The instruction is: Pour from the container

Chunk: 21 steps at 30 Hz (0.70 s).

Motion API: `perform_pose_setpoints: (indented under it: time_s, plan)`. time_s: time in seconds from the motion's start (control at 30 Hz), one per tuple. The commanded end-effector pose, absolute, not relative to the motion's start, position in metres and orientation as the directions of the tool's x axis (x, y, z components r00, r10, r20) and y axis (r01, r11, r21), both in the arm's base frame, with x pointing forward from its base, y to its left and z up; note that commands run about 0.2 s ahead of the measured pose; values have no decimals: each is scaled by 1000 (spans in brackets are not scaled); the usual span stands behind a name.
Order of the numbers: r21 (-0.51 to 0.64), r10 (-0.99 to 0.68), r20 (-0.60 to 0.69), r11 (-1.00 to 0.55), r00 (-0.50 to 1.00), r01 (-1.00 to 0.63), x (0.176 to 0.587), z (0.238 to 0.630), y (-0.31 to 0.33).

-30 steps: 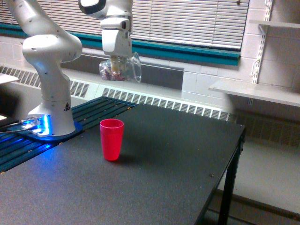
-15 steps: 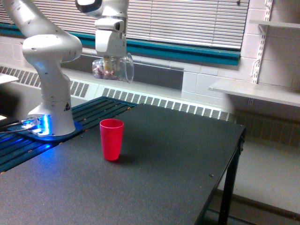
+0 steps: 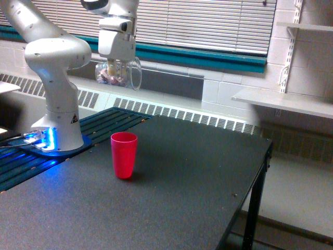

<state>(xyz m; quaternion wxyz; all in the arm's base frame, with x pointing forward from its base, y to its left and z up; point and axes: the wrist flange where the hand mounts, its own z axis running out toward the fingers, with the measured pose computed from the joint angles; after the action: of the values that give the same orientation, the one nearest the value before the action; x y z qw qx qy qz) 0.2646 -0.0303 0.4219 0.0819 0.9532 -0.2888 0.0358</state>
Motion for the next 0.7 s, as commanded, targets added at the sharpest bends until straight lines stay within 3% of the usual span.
perform_pose_setpoints:
  time_s: [0.03,0.7]
  plan:
    - [155,-566,92,-805,819,-573,257,418,-33]
    - [208,-573,64,-793,817,-573,255,420,-44]
